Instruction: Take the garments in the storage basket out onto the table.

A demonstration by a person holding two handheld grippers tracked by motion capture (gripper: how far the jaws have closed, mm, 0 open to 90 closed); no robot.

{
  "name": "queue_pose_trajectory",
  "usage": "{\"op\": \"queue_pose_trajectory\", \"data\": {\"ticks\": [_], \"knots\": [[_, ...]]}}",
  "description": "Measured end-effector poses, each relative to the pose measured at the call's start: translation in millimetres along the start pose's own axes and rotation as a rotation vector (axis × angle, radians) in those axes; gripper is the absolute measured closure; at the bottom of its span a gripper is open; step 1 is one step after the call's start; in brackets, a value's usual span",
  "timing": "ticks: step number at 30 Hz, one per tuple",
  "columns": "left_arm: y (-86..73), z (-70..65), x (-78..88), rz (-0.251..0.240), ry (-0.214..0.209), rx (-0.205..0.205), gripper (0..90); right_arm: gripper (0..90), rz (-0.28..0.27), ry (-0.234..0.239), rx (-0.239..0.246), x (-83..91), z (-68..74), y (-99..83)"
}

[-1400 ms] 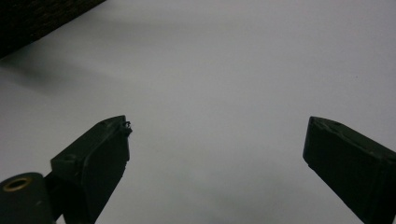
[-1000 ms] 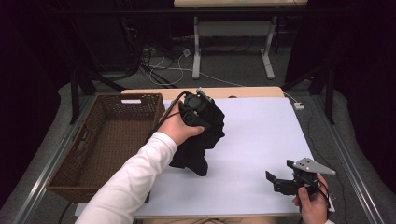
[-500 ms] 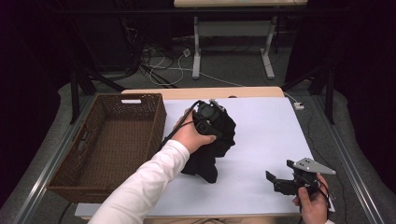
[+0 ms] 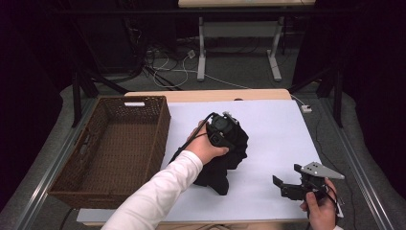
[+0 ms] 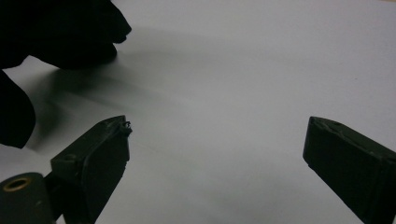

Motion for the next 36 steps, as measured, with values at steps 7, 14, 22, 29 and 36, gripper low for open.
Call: {"op": "queue_pose_trajectory", "data": {"ticks": [7, 14, 22, 29, 36], "knots": [[-4.4, -3.3, -17.5, 0.005, -0.016, -0.001, 61.4, 6.5, -0.003, 0.002, 0.0, -0.4, 0.4, 0.1], [-9.2, -2.2, -30.0, -0.002, -0.027, 0.015, 61.0, 6.5, -0.001, 0.002, -0.001, -0.7, 0.6, -0.2], [-16.9, 0.1, -46.1, 0.003, -0.025, -0.005, 60.1, 6.5, 0.005, 0.002, -0.005, -0.9, 0.1, -0.7], [-25.3, 3.8, -61.0, -0.016, -0.031, 0.035, 58.7, 6.5, 0.004, 0.005, -0.003, -1.4, 0.5, -0.8], [-31.0, 5.2, -69.9, -0.021, -0.022, 0.009, 57.3, 6.5, 0.004, 0.007, -0.003, -1.6, 0.9, -0.8]]}}
Point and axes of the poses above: each handheld gripper's, and its own axes: x roughly backward along the jaws, y roughly out of its top, z roughly to its left, the point moved 10 cm from there along -x, roughly forward along the jaws, and after that the axes turned 2 degrees about z, right-handed, at the moved point
